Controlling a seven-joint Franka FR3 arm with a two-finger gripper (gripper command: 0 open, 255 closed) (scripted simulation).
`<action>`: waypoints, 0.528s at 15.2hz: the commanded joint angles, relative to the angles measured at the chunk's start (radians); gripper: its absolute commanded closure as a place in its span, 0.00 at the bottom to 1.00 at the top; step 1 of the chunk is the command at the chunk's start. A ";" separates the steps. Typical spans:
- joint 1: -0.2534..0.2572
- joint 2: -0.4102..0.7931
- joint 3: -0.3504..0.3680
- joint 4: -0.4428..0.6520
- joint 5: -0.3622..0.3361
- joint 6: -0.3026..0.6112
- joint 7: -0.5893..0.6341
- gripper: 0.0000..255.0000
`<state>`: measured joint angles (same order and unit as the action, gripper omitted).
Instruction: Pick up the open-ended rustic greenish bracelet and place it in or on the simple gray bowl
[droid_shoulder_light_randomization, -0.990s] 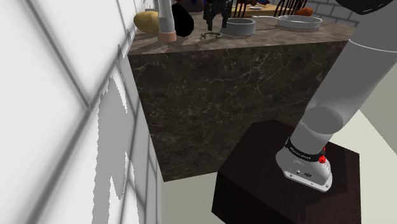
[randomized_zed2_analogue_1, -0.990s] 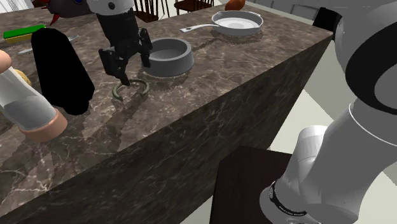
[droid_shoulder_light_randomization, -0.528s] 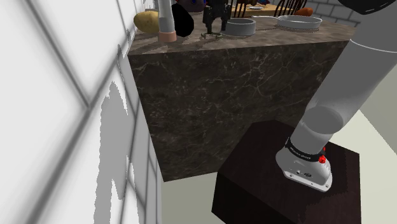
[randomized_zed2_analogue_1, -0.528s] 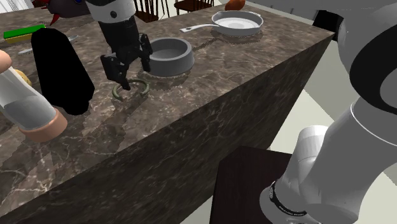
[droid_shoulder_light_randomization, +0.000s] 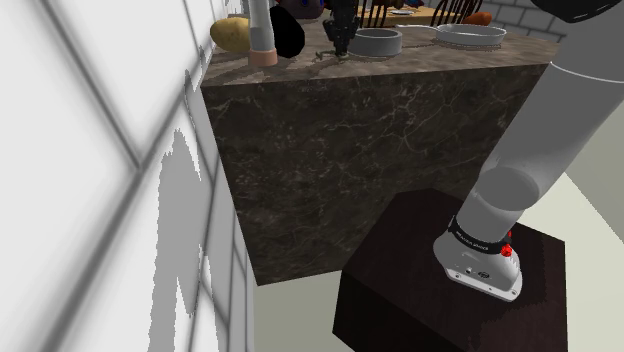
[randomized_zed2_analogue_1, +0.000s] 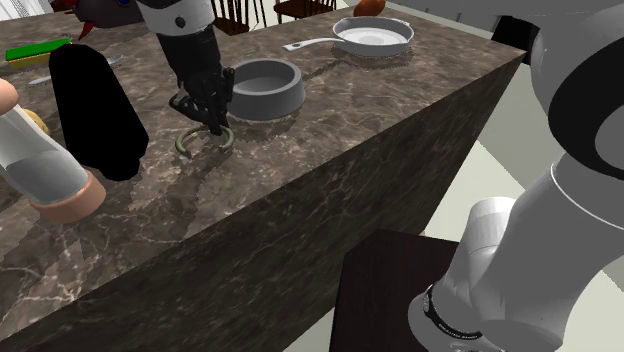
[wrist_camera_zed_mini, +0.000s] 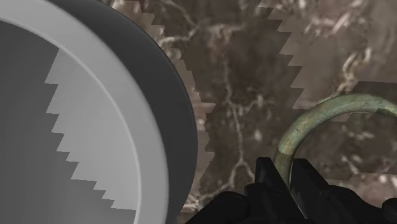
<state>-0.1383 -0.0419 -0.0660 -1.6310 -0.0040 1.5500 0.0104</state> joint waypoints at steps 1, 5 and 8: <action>-0.001 0.004 -0.002 -0.007 -0.002 -0.002 0.000 1.00; -0.001 0.005 -0.001 -0.012 -0.002 0.003 0.001 1.00; -0.001 0.015 -0.001 0.042 -0.002 -0.040 0.001 1.00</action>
<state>-0.1392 -0.0300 -0.0670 -1.6039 -0.0055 1.5243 0.0114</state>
